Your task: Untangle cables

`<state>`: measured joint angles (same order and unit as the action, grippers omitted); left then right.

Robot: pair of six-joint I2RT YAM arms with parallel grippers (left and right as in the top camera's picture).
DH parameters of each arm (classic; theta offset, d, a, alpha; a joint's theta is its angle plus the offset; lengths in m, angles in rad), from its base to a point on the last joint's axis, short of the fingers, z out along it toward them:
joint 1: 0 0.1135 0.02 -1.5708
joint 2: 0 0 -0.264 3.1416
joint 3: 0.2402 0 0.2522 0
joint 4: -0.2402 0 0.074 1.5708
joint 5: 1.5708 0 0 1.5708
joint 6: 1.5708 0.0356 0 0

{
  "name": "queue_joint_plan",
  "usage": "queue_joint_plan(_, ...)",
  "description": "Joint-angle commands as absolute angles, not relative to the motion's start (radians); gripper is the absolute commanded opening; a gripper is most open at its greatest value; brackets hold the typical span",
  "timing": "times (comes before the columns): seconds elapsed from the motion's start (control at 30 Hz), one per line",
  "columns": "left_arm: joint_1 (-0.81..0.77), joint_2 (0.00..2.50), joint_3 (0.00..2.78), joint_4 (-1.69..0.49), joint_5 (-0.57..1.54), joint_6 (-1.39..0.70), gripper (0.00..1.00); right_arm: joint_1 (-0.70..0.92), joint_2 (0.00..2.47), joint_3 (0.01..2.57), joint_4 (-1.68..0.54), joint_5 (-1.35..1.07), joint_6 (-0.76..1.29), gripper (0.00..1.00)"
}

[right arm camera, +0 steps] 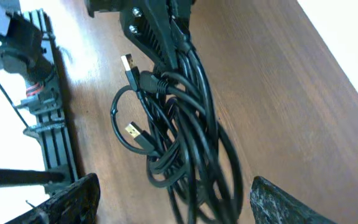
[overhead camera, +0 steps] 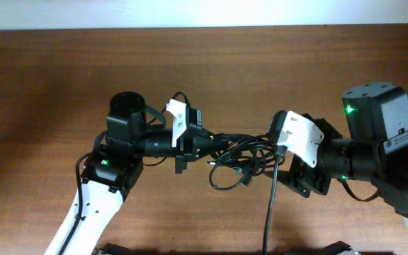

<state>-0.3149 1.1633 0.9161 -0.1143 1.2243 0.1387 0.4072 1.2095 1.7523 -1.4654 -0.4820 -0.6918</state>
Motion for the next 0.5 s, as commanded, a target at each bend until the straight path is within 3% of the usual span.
queue_joint_plan(0.0, -0.365, 1.16, 0.913, -0.105, 1.261, 0.174, 0.0, 0.405, 1.217, 1.772, -1.463, -0.504, -0.752, 0.76)
queue_joint_plan(0.1, -0.384, 1.16, 0.913, -0.095, 1.261, 0.174, 0.0, 0.405, 1.277, 1.772, -1.471, -0.479, -0.752, 0.75)
queue_joint_plan(0.13, -0.384, 1.16, 0.913, -0.089, 1.261, 0.173, 0.0, 0.405, 1.3, 1.772, -1.486, -0.479, -0.752, 0.7)
queue_joint_plan(0.2, -0.384, 1.16, 0.913, -0.082, 1.26, 0.17, 0.0, 0.405, 1.327, 1.772, -1.523, -0.478, -0.752, 0.57)
queue_joint_plan(0.27, -0.384, 1.16, 0.913, -0.056, 1.239, 0.156, 0.0, 0.405, 1.342, 1.772, -1.554, -0.478, -0.752, 0.32)
queue_joint_plan(0.33, -0.384, 1.16, 0.913, -0.048, 1.142, 0.081, 0.0, 0.405, 1.341, 1.772, -1.56, -0.479, -0.752, 0.14)
queue_joint_plan(0.4, -0.384, 1.16, 0.913, -0.049, 1.001, -0.023, 0.0, 0.405, 1.336, 1.773, -1.555, -0.479, -0.751, 0.04)
queue_joint_plan(0.47, -0.384, 1.16, 0.913, -0.056, 0.908, -0.104, 0.0, 0.405, 1.325, 1.773, -1.532, -0.478, -0.724, 0.04)
